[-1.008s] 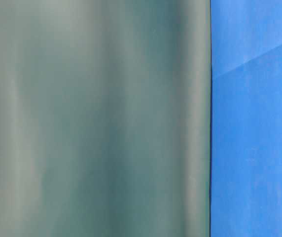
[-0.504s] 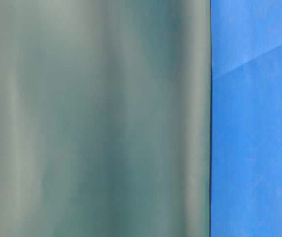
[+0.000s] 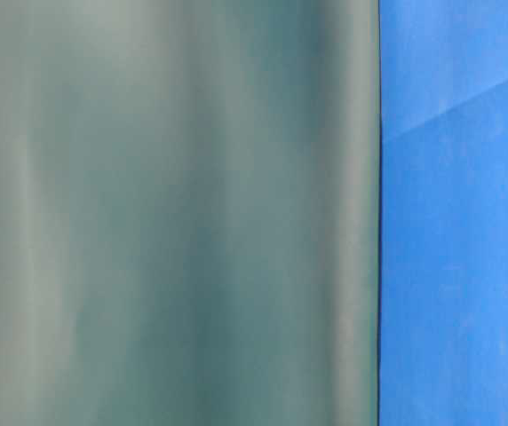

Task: Fold the blue towel.
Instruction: 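Lay the folded edge down and open both grippers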

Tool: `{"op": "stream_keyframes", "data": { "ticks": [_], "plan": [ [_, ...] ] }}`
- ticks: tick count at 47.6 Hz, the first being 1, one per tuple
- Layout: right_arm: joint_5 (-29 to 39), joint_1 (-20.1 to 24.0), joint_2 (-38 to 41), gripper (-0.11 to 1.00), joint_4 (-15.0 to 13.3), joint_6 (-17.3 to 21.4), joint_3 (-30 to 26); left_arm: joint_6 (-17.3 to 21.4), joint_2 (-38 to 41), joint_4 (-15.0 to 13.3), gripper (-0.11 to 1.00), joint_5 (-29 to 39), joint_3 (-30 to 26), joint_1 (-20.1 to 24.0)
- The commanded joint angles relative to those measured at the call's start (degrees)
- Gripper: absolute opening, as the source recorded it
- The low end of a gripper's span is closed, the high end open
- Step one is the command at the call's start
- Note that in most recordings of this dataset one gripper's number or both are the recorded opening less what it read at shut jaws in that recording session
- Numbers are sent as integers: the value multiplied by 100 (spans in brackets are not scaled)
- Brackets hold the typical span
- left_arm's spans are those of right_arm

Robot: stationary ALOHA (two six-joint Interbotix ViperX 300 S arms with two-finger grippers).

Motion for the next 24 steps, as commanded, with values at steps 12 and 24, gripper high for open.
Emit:
{"op": "stream_keyframes", "data": {
  "ticks": [12,24],
  "plan": [
    [123,-729,211,89,0,-422,-26,255,185,0,80,53,-18,589],
    [-9,-782,888,89,9,-413,-123,246,888,0,80,18,-62,729]
  ]
}}
